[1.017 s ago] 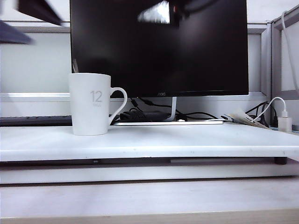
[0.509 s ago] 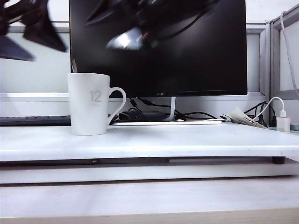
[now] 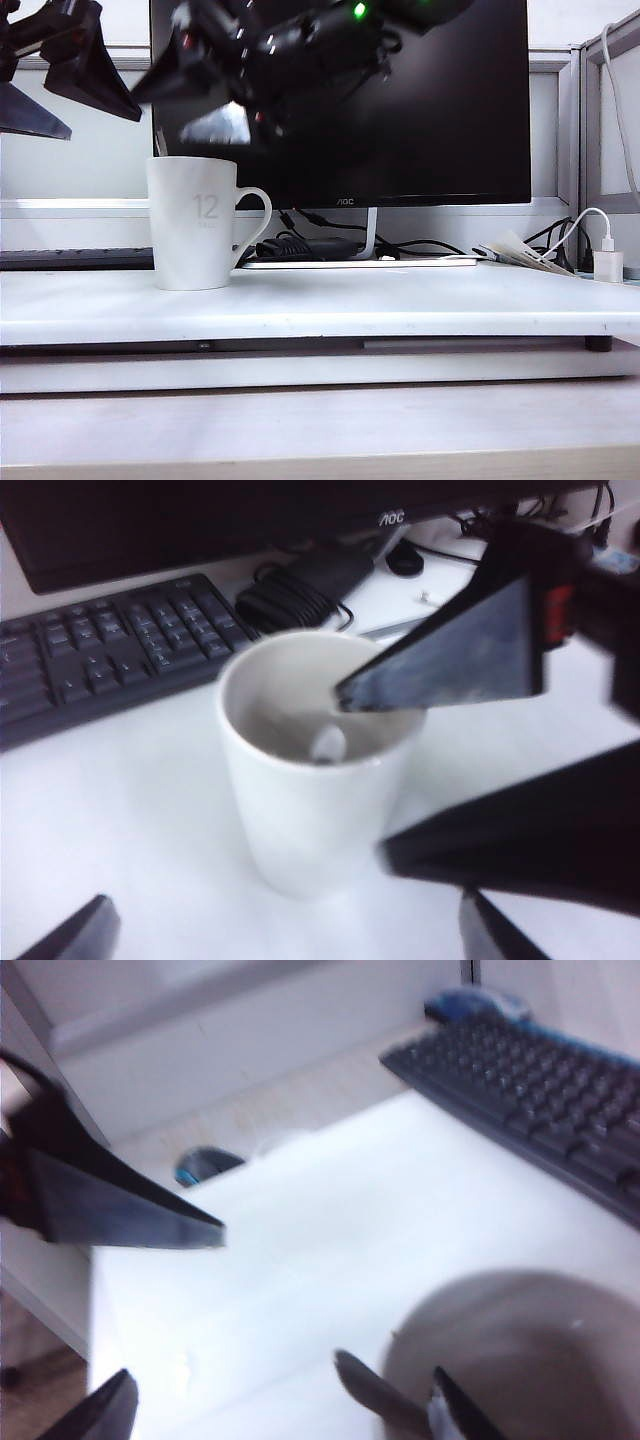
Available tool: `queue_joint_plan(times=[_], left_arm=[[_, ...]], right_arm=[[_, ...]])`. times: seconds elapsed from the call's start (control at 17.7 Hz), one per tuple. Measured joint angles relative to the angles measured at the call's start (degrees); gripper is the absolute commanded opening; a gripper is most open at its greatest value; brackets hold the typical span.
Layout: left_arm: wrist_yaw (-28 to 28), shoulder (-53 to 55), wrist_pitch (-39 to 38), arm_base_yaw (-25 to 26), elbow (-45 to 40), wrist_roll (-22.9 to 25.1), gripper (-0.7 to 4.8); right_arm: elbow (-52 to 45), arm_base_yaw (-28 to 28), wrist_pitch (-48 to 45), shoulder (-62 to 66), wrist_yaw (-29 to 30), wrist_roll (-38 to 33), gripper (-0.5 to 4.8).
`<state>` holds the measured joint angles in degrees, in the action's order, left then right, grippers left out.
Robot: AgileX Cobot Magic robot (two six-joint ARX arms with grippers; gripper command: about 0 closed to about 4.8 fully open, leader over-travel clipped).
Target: Pick up a spoon and stir the liquid in the cup.
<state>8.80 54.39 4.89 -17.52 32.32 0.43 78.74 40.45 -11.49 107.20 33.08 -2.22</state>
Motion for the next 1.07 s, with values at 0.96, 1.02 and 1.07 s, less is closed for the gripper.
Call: queue_joint_plan(times=[0.96, 1.02, 1.07], left_arm=[[-1.6, 0.0, -3.06, 0.0, 0.0, 2.56, 4.79], [-2.19, 0.0, -3.06, -0.02, 0.0, 2.56, 4.79], [-2.4, 0.0, -3.08, 0.0, 0.0, 2.56, 4.79]], right_arm=[[0.02, 2.01, -8.85, 4.28, -6.05, 6.05, 1.54], [0.02, 2.16, -9.18, 4.39, -6.1, 6.01, 1.32], [0.02, 2.16, -9.2, 4.48, -6.1, 6.08, 0.82]])
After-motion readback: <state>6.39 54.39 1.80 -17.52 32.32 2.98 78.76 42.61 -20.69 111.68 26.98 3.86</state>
